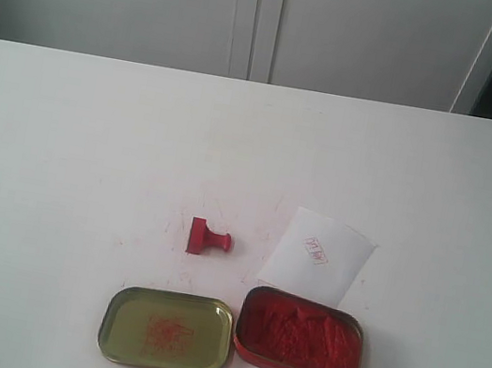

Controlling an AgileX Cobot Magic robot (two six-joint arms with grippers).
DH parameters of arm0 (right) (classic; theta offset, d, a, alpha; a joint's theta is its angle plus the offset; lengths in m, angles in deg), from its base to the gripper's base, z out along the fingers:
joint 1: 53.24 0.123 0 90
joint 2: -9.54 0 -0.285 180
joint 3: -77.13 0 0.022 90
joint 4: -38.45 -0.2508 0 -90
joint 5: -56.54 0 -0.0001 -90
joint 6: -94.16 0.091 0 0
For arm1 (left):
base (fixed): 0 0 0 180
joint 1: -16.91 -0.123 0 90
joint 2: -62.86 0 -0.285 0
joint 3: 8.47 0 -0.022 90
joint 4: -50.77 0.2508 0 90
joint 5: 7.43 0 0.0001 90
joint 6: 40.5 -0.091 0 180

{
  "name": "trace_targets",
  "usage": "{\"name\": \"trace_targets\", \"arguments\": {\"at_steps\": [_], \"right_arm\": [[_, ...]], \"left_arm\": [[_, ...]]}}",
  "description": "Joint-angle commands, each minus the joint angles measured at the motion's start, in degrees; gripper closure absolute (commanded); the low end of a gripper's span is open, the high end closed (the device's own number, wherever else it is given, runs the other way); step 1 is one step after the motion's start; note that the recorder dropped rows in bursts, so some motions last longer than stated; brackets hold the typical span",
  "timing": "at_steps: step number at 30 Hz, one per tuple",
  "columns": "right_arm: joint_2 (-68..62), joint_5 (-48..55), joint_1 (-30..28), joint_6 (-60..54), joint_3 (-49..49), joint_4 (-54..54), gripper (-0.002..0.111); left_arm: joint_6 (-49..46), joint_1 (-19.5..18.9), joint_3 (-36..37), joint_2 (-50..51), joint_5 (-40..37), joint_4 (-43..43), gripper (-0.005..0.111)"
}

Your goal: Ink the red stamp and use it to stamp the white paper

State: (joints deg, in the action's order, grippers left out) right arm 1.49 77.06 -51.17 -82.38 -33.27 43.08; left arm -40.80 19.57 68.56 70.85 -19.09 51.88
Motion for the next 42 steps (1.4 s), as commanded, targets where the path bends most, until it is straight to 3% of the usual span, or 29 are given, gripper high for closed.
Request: {"name": "trace_targets", "arguments": {"at_steps": [1,13,42], "right_arm": [[0.27,-1.45,0.23,-0.03,2.17,0.56,0.108],[0.27,-3.02,0.23,-0.03,7.61,0.56,0.108],[0.27,-0.44,0.23,-0.03,7.61,3.74,0.108]], "left_arm": [[-0.16,-0.20,0.19,-0.20,0.05,-0.15,0.107],[-0.16,-0.20,0.19,-0.20,0.05,-0.15,0.107],[-0.16,-0.20,0.19,-0.20,0.05,-0.15,0.107]]}}
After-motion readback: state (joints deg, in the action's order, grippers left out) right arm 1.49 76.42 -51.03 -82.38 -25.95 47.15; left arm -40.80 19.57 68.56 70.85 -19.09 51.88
